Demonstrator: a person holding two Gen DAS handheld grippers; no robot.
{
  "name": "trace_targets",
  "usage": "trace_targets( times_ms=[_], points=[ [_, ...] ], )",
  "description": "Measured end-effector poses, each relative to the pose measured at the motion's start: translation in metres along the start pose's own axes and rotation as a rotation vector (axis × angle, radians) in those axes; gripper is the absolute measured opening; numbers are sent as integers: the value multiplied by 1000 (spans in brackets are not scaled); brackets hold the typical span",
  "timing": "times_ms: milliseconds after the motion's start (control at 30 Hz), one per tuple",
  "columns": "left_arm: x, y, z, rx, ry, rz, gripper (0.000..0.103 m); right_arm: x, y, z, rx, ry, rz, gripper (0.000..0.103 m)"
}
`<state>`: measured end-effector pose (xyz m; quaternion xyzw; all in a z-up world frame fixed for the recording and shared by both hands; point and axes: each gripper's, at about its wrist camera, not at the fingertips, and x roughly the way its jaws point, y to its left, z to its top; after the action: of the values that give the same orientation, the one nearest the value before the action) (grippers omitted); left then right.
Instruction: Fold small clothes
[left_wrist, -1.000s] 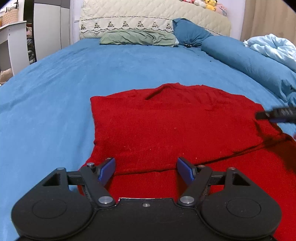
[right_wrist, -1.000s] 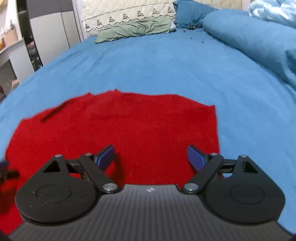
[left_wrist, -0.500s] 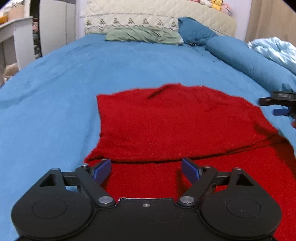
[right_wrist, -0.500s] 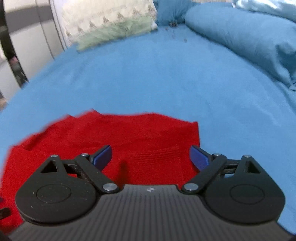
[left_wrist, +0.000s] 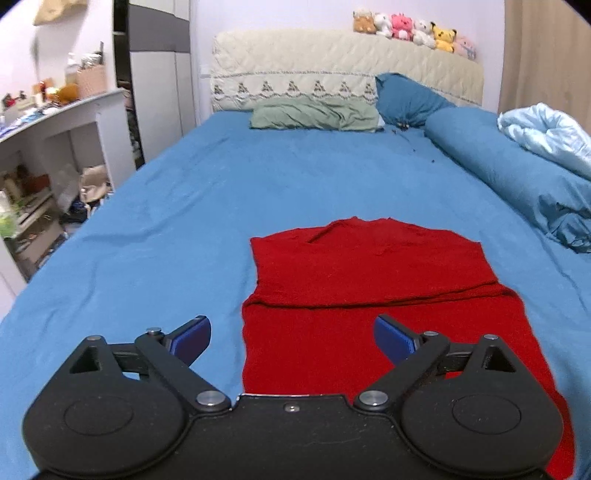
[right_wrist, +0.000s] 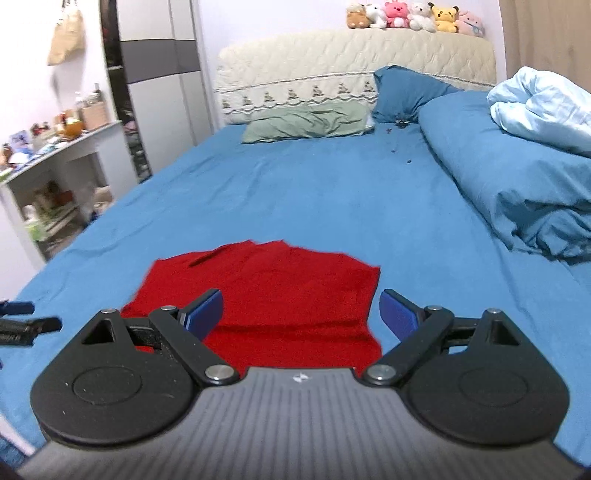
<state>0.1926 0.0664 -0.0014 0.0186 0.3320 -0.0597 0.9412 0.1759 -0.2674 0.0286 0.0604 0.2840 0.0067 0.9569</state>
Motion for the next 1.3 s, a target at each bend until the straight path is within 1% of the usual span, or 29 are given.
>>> trace_targets(
  times_ms=[100, 167, 233, 300, 400, 500, 567, 633, 667, 733, 800, 833, 900, 933, 1133, 1200, 1233, 1300],
  points=[
    [-30, 0, -11, -19, -5, -3, 97, -45, 3, -24, 11, 18, 18, 103],
    [-41, -1, -22, -27, -4, 1, 97, -71, 2, -43, 18, 30, 20, 103],
    [-49, -2, -37, -29, 11, 3, 97, -89, 3, -67, 16, 40, 4, 103],
    [-52, -2, -56, -39, 42, -2, 97, -101, 4, -93, 12, 61, -15, 103],
    [-52, 1, -90, -72, 89, -9, 97, -108, 3, -133, 14, 105, -22, 103],
    [-48, 5, -126, -118, 128, -14, 96, -107, 2, -171, 30, 155, -52, 103],
    [-39, 8, -147, -152, 162, -22, 92, -106, 1, -195, 51, 178, -74, 103],
    [-31, 10, -162, -173, 183, -25, 84, -102, -1, -214, 77, 198, -91, 103],
    [-29, 12, -167, -180, 185, -23, 83, -100, -2, -223, 97, 212, -96, 103],
    [-23, 15, -174, -184, 180, -13, 76, -93, -4, -236, 130, 230, -103, 101],
    [-18, 17, -180, -177, 171, -1, 70, -87, -5, -246, 148, 245, -118, 94],
    [-17, 18, -182, -173, 170, 3, 66, -83, -5, -251, 157, 253, -127, 92],
    [-12, 18, -185, -163, 167, 6, 62, -77, -3, -259, 169, 267, -143, 86],
    [-9, 18, -187, -159, 167, 7, 60, -74, -2, -262, 168, 274, -154, 84],
    [1, 18, -195, -137, 169, 10, 58, -64, -3, -271, 179, 286, -187, 78],
    [2, 16, -197, -124, 166, 15, 56, -62, -2, -271, 179, 284, -183, 74],
    [2, 16, -198, -118, 164, 16, 54, -61, -4, -270, 174, 282, -180, 72],
    [1, 15, -198, -107, 164, 14, 46, -62, -4, -270, 157, 278, -171, 64]
  ],
)
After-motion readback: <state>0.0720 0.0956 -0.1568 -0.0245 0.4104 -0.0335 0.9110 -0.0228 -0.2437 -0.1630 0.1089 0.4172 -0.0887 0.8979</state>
